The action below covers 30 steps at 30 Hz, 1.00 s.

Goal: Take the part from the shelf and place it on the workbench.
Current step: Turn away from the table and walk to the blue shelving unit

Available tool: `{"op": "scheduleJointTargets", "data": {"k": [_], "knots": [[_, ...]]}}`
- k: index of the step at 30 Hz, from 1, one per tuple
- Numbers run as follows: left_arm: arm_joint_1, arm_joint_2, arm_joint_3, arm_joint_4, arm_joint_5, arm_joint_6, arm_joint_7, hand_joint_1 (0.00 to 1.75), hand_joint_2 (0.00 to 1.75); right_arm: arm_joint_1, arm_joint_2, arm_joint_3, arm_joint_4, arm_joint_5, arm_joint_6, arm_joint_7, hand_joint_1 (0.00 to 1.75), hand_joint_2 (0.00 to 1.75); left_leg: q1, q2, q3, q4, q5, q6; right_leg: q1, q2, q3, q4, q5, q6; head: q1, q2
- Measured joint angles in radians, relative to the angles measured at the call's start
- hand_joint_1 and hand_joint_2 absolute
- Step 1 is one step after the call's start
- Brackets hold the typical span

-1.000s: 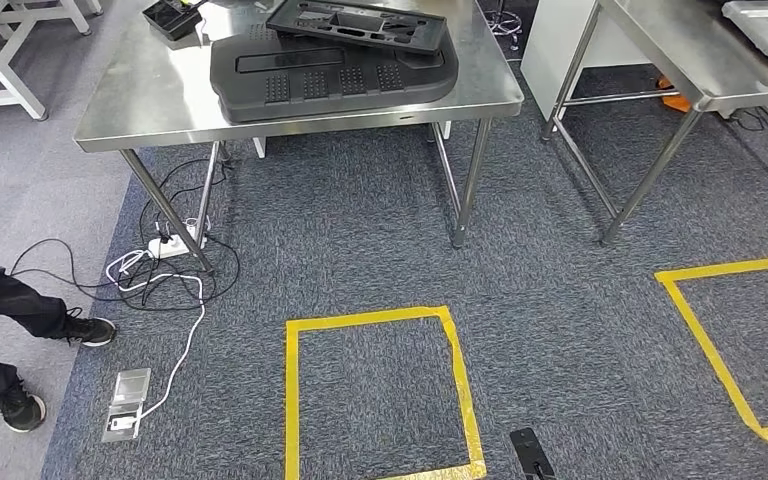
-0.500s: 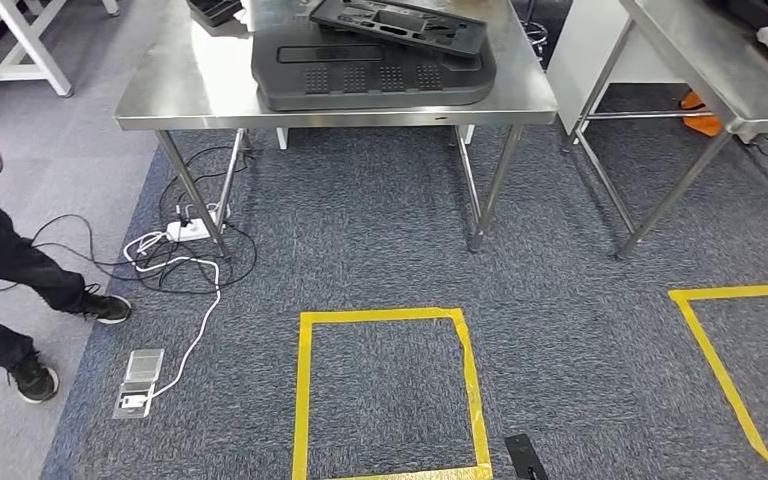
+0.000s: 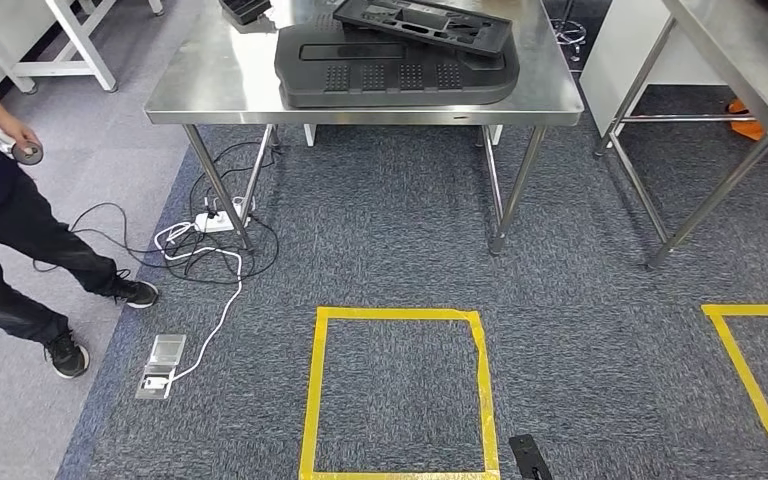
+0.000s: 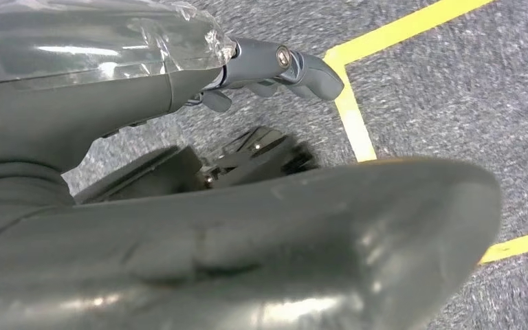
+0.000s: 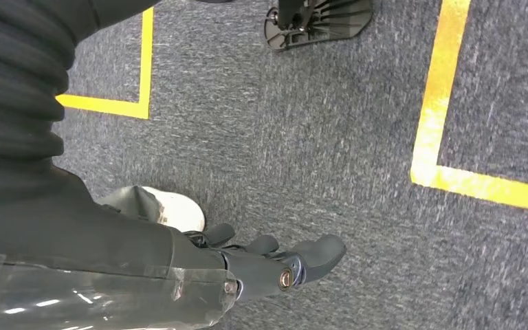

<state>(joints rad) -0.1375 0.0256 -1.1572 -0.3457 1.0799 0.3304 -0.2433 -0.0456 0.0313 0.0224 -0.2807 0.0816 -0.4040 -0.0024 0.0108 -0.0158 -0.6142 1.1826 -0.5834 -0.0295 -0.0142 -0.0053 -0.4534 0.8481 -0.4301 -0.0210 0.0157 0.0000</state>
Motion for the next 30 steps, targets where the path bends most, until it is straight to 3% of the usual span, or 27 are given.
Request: {"op": "scheduleJointTargets", "data": {"k": [1, 2, 4, 6, 8, 10, 11, 12, 14, 15, 16, 17, 18, 21, 23, 26, 28, 30], "knots": [[0.001, 0.000, 0.000, 0.000, 0.000, 0.000, 0.000, 0.00, 0.00, 0.000, 0.000, 0.000, 0.000, -0.001, 0.000, 0.000, 0.00, 1.75, 0.001, 0.001, -0.013, 0.032, -0.006, -0.001, 0.000, -0.007, 0.000, 0.000, 0.000, 0.000, -0.002, 0.000], [0.002, 0.000, 0.000, 0.000, -0.001, 0.000, 0.001, 0.00, 0.00, 0.000, 0.000, 0.000, 0.001, -0.001, 0.000, 0.000, 0.00, 1.75, 0.001, 0.002, -0.004, 0.021, 0.009, -0.001, 0.000, -0.012, 0.000, 0.000, 0.000, 0.001, -0.005, 0.000], [0.001, 0.000, -0.001, 0.000, -0.002, 0.000, 0.001, 0.00, 0.00, -0.001, 0.001, 0.000, 0.001, -0.003, 0.000, 0.000, 0.00, 1.75, 0.001, 0.020, 0.065, -0.108, 0.077, 0.003, -0.002, -0.023, 0.004, 0.001, -0.002, 0.004, -0.011, 0.000], [-0.003, 0.000, -0.001, -0.001, -0.003, 0.000, 0.002, 0.00, 0.00, -0.002, 0.002, 0.000, 0.002, -0.005, 0.000, 0.000, 0.00, 1.75, -0.002, 0.057, 0.133, -0.253, 0.136, 0.011, 0.002, -0.030, 0.006, 0.005, -0.006, 0.012, -0.018, 0.000], [-0.006, 0.000, -0.001, -0.001, -0.004, 0.000, 0.003, 0.00, 0.00, -0.002, 0.002, 0.000, 0.002, -0.007, 0.000, 0.000, 0.00, 1.75, -0.006, 0.072, 0.152, -0.310, 0.153, 0.020, 0.006, -0.040, 0.005, 0.008, -0.008, 0.022, -0.017, 0.000], [-0.006, 0.000, -0.002, -0.002, -0.005, 0.000, 0.004, 0.00, 0.00, -0.002, 0.002, 0.000, 0.002, -0.007, 0.001, 0.001, 0.00, 1.75, -0.003, 0.060, 0.150, -0.319, 0.155, 0.030, 0.004, -0.044, 0.003, 0.013, -0.016, 0.035, -0.012, 0.000], [-0.005, 0.000, -0.002, -0.002, -0.006, 0.000, 0.005, 0.00, 0.00, -0.002, 0.002, 0.000, 0.002, -0.007, 0.002, 0.001, 0.00, 1.75, -0.001, 0.054, 0.149, -0.322, 0.157, 0.035, 0.003, -0.036, -0.005, 0.034, -0.033, 0.041, -0.009, 0.000], [-0.005, 0.000, -0.003, -0.003, -0.006, 0.000, 0.006, 0.00, 0.00, -0.003, 0.003, 0.000, 0.003, -0.007, 0.003, 0.002, 0.00, 1.75, 0.001, 0.050, 0.149, -0.325, 0.161, 0.041, 0.001, -0.025, -0.025, 0.081, -0.065, 0.046, -0.005, 0.000], [-0.006, -0.001, -0.005, -0.003, -0.006, 0.001, 0.009, 0.00, 0.00, -0.002, 0.004, 0.000, 0.004, -0.007, 0.006, 0.006, 0.00, 1.75, 0.001, 0.040, 0.146, -0.327, 0.165, 0.047, 0.001, -0.007, -0.096, 0.238, -0.149, 0.051, 0.005, 0.000], [-0.006, -0.001, -0.006, -0.003, -0.005, 0.001, 0.011, 0.00, 0.00, -0.001, 0.005, 0.000, 0.004, -0.007, 0.007, 0.009, 0.00, 1.75, 0.001, 0.034, 0.145, -0.327, 0.166, 0.048, 0.001, -0.004, -0.132, 0.316, -0.180, 0.051, 0.011, 0.000], [-0.005, -0.001, -0.006, -0.003, -0.004, 0.001, 0.012, 0.00, 0.00, 0.000, 0.005, 0.000, 0.005, -0.007, 0.008, 0.011, 0.00, 1.75, 0.000, 0.027, 0.144, -0.327, 0.166, 0.049, 0.001, -0.003, -0.154, 0.361, -0.189, 0.050, 0.016, 0.000], [-0.003, -0.001, -0.006, -0.003, -0.003, 0.002, 0.013, 0.00, 0.00, 0.001, 0.005, 0.000, 0.005, -0.007, 0.008, 0.013, 0.00, 1.75, 0.000, 0.020, 0.145, -0.327, 0.166, 0.048, 0.001, -0.002, -0.156, 0.365, -0.177, 0.048, 0.021, 0.000], [-0.002, -0.001, -0.006, -0.003, -0.002, 0.003, 0.013, 0.00, 0.00, 0.001, 0.005, 0.000, 0.005, -0.007, 0.008, 0.014, 0.00, 1.75, 0.000, 0.012, 0.147, -0.327, 0.166, 0.048, 0.001, 0.002, -0.137, 0.322, -0.144, 0.045, 0.025, 0.000], [-0.001, -0.001, -0.006, -0.006, 0.002, 0.008, 0.013, 0.00, 0.00, 0.000, 0.005, 0.000, 0.005, -0.008, 0.008, 0.017, 0.00, 1.75, -0.001, -0.010, 0.151, -0.325, 0.164, 0.042, 0.002, 0.048, -0.037, 0.093, -0.030, 0.029, 0.038, 0.000], [-0.001, -0.001, -0.006, -0.010, 0.005, 0.010, 0.013, 0.00, 0.00, 0.000, 0.005, 0.000, 0.005, -0.009, 0.008, 0.019, 0.00, 1.75, -0.003, -0.022, 0.148, -0.324, 0.164, 0.033, 0.004, 0.066, -0.011, 0.026, -0.008, 0.023, 0.040, 0.000], [0.002, -0.001, -0.006, -0.011, 0.008, 0.012, 0.013, 0.00, 0.00, 0.000, 0.005, 0.000, 0.006, -0.010, 0.008, 0.021, 0.00, 1.75, -0.004, -0.027, 0.139, -0.304, 0.151, 0.018, 0.002, 0.046, -0.007, 0.009, 0.000, 0.011, 0.028, 0.000], [0.003, -0.001, -0.006, -0.012, 0.009, 0.013, 0.013, 0.00, 0.00, -0.001, 0.006, 0.001, 0.006, -0.011, 0.008, 0.021, 0.00, 1.75, -0.002, -0.010, 0.094, -0.198, 0.088, 0.007, 0.000, 0.028, -0.006, 0.001, 0.005, 0.003, 0.015, 0.000], [0.003, -0.002, -0.006, -0.015, 0.009, 0.014, 0.014, 0.00, 0.00, 0.000, 0.005, 0.001, 0.006, -0.016, 0.007, 0.022, 0.00, 1.75, -0.001, 0.000, 0.020, -0.037, 0.013, 0.000, 0.001, 0.012, -0.006, 0.000, 0.006, -0.001, 0.002, 0.000]]}}
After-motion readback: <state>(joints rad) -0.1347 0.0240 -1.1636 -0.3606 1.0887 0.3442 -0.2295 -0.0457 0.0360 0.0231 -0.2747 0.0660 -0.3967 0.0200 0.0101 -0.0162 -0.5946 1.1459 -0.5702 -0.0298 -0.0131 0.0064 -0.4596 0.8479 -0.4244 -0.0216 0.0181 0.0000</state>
